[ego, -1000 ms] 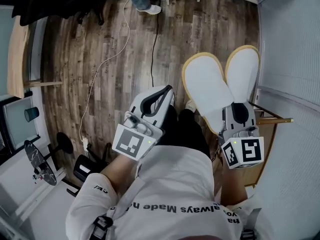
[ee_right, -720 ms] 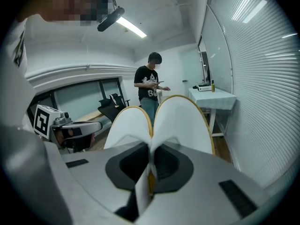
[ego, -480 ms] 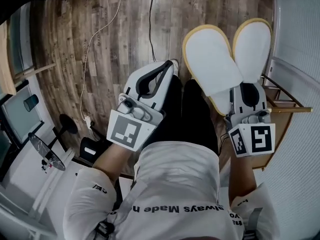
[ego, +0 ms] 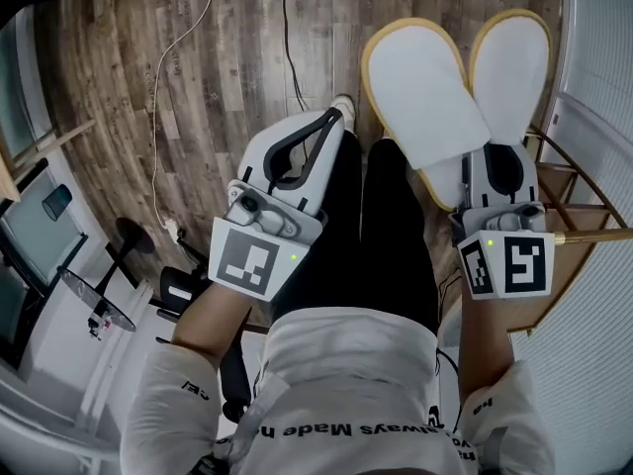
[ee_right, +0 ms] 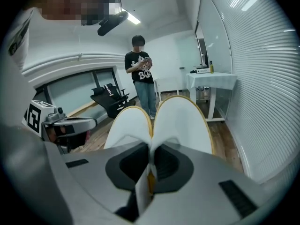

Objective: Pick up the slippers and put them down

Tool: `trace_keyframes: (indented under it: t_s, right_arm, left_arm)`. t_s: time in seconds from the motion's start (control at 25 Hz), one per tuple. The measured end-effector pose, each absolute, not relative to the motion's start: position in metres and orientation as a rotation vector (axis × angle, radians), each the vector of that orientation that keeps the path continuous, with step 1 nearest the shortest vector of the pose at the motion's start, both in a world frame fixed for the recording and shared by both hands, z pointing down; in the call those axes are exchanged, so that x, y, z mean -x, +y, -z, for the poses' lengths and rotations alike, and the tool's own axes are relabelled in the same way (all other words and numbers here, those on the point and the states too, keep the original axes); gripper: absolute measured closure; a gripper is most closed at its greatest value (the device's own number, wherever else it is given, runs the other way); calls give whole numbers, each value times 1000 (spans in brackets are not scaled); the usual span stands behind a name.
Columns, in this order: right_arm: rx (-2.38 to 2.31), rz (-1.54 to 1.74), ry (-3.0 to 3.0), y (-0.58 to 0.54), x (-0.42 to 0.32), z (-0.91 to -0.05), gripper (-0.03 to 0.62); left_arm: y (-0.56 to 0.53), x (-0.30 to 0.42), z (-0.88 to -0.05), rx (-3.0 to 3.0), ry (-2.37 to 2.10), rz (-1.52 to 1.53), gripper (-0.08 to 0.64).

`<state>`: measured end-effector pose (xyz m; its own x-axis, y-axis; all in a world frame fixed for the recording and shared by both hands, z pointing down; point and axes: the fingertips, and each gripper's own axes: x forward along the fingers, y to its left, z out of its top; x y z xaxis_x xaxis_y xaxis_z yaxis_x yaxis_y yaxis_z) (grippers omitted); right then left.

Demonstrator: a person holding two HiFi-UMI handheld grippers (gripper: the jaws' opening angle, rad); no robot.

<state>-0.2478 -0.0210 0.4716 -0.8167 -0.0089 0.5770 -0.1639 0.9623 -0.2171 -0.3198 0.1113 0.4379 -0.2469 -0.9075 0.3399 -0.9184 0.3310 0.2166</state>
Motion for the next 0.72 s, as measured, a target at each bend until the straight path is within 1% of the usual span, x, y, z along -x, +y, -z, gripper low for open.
trace_keyframes:
  t_s: [0.72]
  right_arm:
    - [-105, -342, -2470, -33, 270, -668, 569]
  left_arm:
    - [89, 334, -622, -1647, -2153, -118, 549]
